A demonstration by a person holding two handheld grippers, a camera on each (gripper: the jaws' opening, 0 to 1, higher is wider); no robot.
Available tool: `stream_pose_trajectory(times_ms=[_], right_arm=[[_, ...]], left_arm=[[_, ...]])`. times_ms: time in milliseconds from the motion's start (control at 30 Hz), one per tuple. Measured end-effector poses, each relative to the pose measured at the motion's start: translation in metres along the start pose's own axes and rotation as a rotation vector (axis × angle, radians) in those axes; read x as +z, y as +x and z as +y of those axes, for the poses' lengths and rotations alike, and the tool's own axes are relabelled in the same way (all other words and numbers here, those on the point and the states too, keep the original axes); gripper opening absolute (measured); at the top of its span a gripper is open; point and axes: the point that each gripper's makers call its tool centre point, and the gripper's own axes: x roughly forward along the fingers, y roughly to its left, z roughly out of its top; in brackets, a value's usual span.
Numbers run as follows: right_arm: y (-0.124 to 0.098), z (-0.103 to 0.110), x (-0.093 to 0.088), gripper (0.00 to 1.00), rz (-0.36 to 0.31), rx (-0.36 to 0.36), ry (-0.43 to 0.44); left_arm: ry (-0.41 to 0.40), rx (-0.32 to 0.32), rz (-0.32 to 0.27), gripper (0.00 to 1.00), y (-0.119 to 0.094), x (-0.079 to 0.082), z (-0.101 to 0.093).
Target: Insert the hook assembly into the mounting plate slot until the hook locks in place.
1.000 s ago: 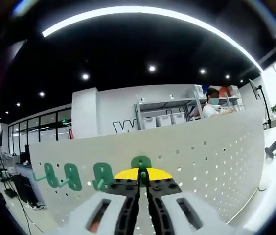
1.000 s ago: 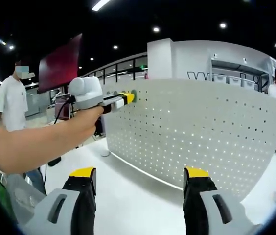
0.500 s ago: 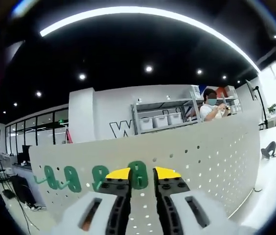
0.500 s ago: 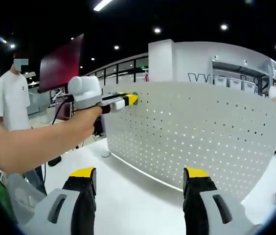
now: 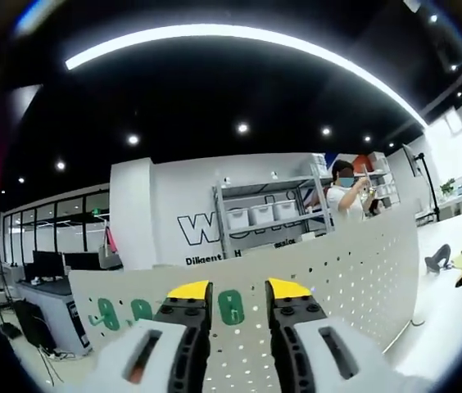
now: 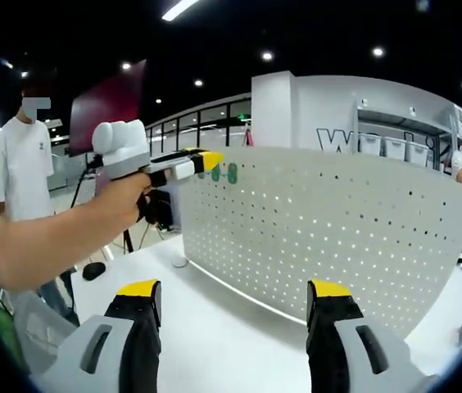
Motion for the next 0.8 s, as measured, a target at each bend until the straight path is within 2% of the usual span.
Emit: stream_pose_trajectory(times_ms=[133, 200, 267, 300, 600, 800], right_arm=[[-0.003, 0.005, 0.003, 0.74, -0.007, 0.002, -0.007], [-0.004, 0.008, 0.005, 0.74, -0.011, 0.005, -0.01], [-0.004, 0.01, 0.007, 0.74, -0.016, 0.01, -0.011], [-0.005, 0.011, 0.007, 0.74, -0.019, 0.013, -0.01], [-0.006, 0.022, 0.009, 0.75, -0.029, 0.033, -0.003], [-0.005, 0.028, 0.008, 0.76, -0.029, 0.044, -0.002]], left_arm=[[-0.016, -0.013, 0.007, 0.34, -0.02, 0.01, 0.001], [-0.006, -0.014, 0.035, 0.34, -0.032, 0.011, 0.001], [-0.006, -0.022, 0.034, 0.36, -0.044, 0.014, 0.001], [0.005, -0.029, 0.056, 0.37, -0.051, 0.011, 0.0], [-0.006, -0.058, 0.101, 0.44, -0.107, 0.007, 0.001], [-0.053, -0.059, 0.146, 0.52, -0.144, 0.0, 0.009]])
